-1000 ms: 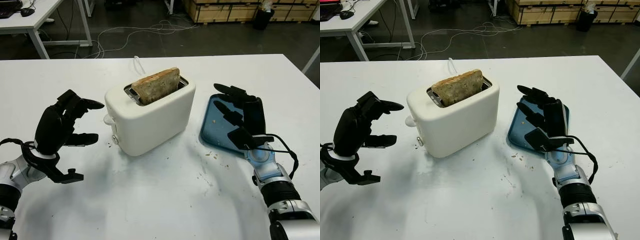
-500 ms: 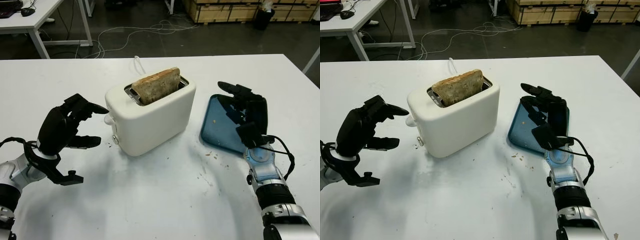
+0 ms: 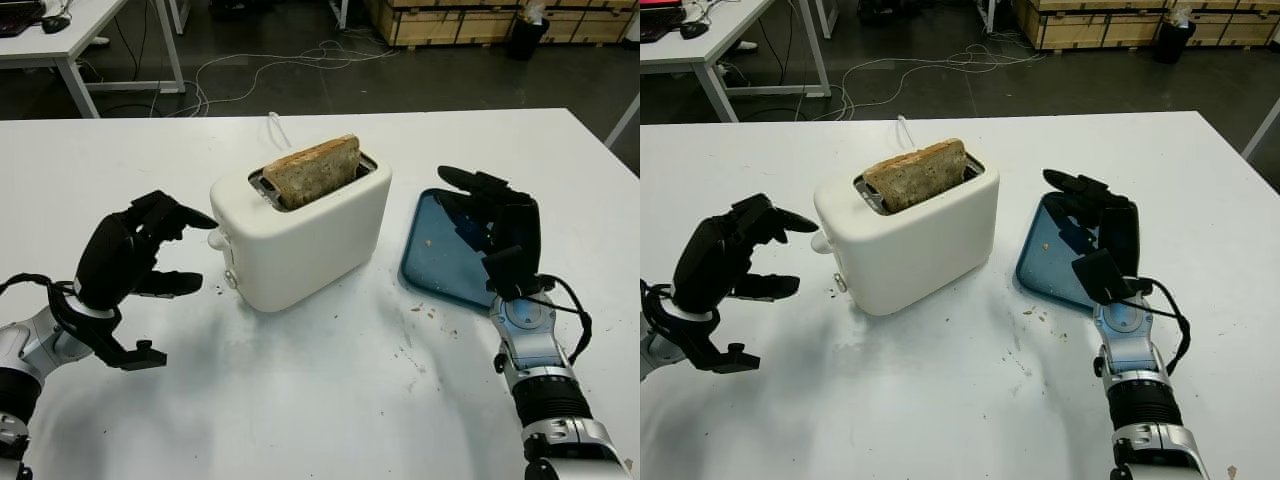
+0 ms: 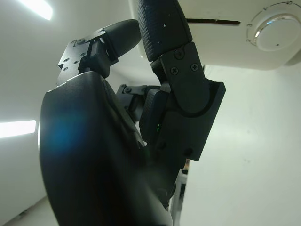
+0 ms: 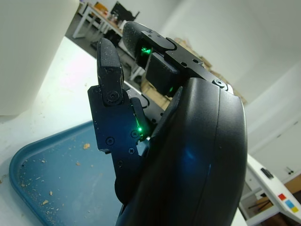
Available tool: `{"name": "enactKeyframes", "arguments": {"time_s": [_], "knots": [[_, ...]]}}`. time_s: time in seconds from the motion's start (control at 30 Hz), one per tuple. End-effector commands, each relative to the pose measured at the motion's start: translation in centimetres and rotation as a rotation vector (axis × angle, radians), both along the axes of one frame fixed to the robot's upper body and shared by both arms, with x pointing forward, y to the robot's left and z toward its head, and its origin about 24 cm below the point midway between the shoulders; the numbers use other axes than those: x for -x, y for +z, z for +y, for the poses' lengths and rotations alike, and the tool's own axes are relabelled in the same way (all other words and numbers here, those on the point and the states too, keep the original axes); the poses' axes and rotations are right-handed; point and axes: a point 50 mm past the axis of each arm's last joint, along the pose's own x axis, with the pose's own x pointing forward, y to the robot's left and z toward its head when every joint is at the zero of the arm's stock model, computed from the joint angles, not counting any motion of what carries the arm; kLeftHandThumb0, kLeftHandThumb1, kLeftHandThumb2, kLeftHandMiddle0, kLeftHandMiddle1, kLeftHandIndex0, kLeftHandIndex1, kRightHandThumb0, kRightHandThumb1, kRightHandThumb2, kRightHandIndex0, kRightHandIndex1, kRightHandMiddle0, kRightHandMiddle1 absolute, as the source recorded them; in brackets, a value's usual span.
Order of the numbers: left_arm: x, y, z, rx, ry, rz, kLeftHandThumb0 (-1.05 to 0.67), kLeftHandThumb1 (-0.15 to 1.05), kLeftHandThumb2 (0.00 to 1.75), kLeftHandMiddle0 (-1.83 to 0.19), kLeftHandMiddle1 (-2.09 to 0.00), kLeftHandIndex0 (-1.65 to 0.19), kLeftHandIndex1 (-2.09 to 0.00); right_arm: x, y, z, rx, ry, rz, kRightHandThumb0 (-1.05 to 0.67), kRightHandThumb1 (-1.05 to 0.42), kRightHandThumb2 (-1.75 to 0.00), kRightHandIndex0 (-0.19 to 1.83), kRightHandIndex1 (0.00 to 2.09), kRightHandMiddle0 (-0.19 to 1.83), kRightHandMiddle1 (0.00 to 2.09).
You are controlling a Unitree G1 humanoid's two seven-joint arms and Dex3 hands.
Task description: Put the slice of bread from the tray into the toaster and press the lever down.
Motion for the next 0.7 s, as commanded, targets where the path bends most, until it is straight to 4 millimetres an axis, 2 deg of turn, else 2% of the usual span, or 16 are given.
{"name": "enactKeyframes", "arguments": {"time_s": [0.0,0.23,0.67], "knots": [[-0.2,0.1,-0.1,-0.021,-0.007,0.005,-0.96,0.92,0.82,-0.59,-1.75,-0.06,-1.33,0.1,0.0,0.0,-0.023,-0.004,0.001,-0.44,-0.92,-0.18,1.09,0.03,0.97,0.01],[-0.2,-0.1,-0.1,-0.030,-0.003,0.017,-0.96,0.92,0.83,-0.66,-1.75,-0.05,-1.37,0.1,0.0,-0.1,-0.025,-0.001,0.001,-0.43,-0.92,-0.17,1.09,0.03,0.97,0.00],[-0.2,-1.1,-0.3,-0.021,-0.009,0.069,-0.98,0.92,0.77,-0.66,-1.75,-0.10,-1.41,0.1,0.2,-0.2,-0.038,0.008,-0.013,-0.42,-0.92,-0.15,1.09,0.02,0.96,0.00]]}}
